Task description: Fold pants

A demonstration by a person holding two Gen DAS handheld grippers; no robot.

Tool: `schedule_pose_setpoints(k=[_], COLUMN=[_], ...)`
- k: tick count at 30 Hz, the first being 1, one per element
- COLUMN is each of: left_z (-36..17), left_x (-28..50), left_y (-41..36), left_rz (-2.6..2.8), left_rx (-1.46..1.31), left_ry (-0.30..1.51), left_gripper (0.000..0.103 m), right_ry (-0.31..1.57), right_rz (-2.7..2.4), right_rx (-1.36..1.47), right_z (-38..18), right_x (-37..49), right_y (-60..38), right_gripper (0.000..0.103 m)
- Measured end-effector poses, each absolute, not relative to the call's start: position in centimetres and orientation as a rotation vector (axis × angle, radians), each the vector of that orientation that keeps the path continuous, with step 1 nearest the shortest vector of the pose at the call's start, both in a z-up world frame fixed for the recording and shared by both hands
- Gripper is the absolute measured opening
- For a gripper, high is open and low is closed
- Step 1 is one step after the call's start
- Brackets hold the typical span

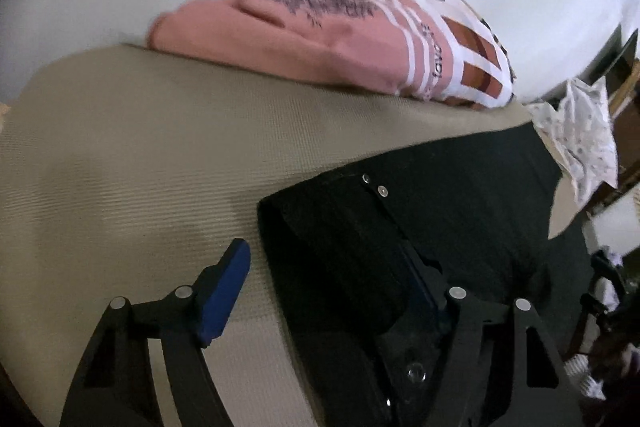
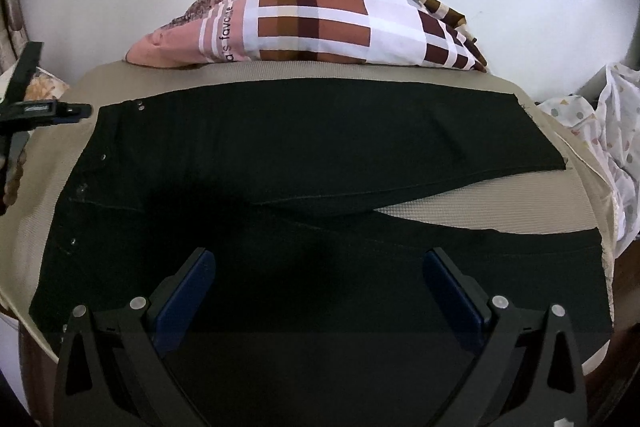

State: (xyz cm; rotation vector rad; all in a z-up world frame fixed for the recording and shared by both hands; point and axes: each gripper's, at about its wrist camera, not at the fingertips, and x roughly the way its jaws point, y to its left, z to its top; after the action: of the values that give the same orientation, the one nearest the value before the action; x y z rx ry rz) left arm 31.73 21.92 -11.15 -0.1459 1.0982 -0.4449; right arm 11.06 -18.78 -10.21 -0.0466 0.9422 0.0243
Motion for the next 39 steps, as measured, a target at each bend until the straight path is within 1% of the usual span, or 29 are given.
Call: schedule_pose_setpoints(k=[4, 7, 8, 10, 11, 12, 13, 15, 18, 22, 24, 29, 34, 39], left_z=[-12.6, -14.3, -14.4, -14.6, -14.6, -14.9, -15.1, -14.8, -14.0, -12.2, -11.0, -7.0, -4.2, -3.3], left_x=[33.6, 34.9, 35.0, 35.3, 35.5, 35.9, 36.0, 35.7, 34.9, 33.4, 32.3, 28.1, 22.5, 17.4], left_y=[22.1, 22.4, 22.5, 22.5, 22.7, 23.0, 23.4, 23.0, 21.9, 21.8, 21.8, 20.1, 17.4, 16.3], left_rz=[-0.489, -0.512, -0.54, -0.538, -0.514, -0.5, -0.498, -0.485, -0.447, -0.427, -0.418, -0.423, -0.458, -0.488], left_rx=[-0.191, -0.242, -0.265, -0.269, -0.268, -0.295, -0.333, -0.289, -0.207, -0.203, -0.235, -0.201, -0.157, -0.198], left_ry=[1.126, 1.183, 1.172, 1.177, 1.179, 1.191, 1.196, 1.18, 1.137, 1.044, 0.99, 0.849, 0.752, 0.723], left_gripper=[0.073, 0.072, 0.072, 0.055, 0.036, 0.026, 0.024, 0.019, 0.016, 0.015, 0.015, 0.015, 0.015, 0.015], right_ry=[0.948, 0.955, 0.957, 0.961, 0.964, 0.966, 0.97, 0.976, 0.975, 0.972, 0.984, 1.001, 1.039, 1.071], right_rz=[0.024, 0.029, 0.031, 0.036, 0.039, 0.041, 0.041, 0.043, 0.039, 0.053, 0.094, 0.277, 0.454, 0.442], right_rx=[-0.039, -0.037, -0.038, -0.041, -0.042, -0.042, -0.041, -0.036, -0.027, 0.013, 0.079, 0.37, 0.843, 0.973], right_z=[-10.2, -10.3, -10.3, -10.4, -10.5, -10.5, -10.6, -10.7, -10.7, -10.6, -10.6, -9.9, -11.2, -12.8], right_x=[11.3, 11.5, 11.6, 11.7, 11.7, 11.7, 11.9, 12.0, 12.0, 12.1, 12.8, 16.3, 22.5, 27.7], right_y=[-18.8, -18.7, -18.6, -18.4, -18.3, -18.3, -18.2, -18.2, -18.3, -19.1, -20.1, -23.1, -26.2, -27.0], right_gripper=[0.103, 0.103, 0.103, 0.103, 0.103, 0.103, 0.103, 0.103, 0.103, 0.103, 0.103, 0.103, 0.103, 0.1])
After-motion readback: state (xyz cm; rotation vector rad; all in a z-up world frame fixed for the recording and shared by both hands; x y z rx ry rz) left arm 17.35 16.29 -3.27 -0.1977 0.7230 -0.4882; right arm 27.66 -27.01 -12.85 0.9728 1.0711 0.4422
